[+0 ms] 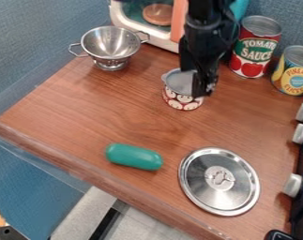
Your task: Move the can to the upper middle of the table
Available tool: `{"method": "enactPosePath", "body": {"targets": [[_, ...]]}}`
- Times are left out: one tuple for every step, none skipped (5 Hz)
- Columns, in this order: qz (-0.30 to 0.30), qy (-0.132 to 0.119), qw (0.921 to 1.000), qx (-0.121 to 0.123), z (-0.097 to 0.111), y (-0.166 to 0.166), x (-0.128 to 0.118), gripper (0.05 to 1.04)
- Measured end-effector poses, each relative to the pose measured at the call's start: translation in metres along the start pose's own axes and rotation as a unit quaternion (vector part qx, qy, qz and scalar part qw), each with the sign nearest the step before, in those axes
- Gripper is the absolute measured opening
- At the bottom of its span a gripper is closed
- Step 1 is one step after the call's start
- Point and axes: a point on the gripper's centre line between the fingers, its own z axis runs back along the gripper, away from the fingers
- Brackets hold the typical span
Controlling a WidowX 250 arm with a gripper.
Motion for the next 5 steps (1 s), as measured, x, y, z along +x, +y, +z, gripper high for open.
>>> {"method": "enactPosePath", "body": {"targets": [[0.02,-0.009,0.9996,0.018,0.031,0.018,-0.017,1.001],[-0.007,-0.013,0.9997,0.018,0.056,0.026,-0.032,1.001],[-0.005,-0.015,0.9997,0.018,0.057,0.027,-0.033,1.001],[-0.006,-0.013,0.9997,0.018,0.057,0.027,-0.033,1.001],[-0.007,-0.014,0.9997,0.019,0.057,0.027,-0.033,1.001]]}}
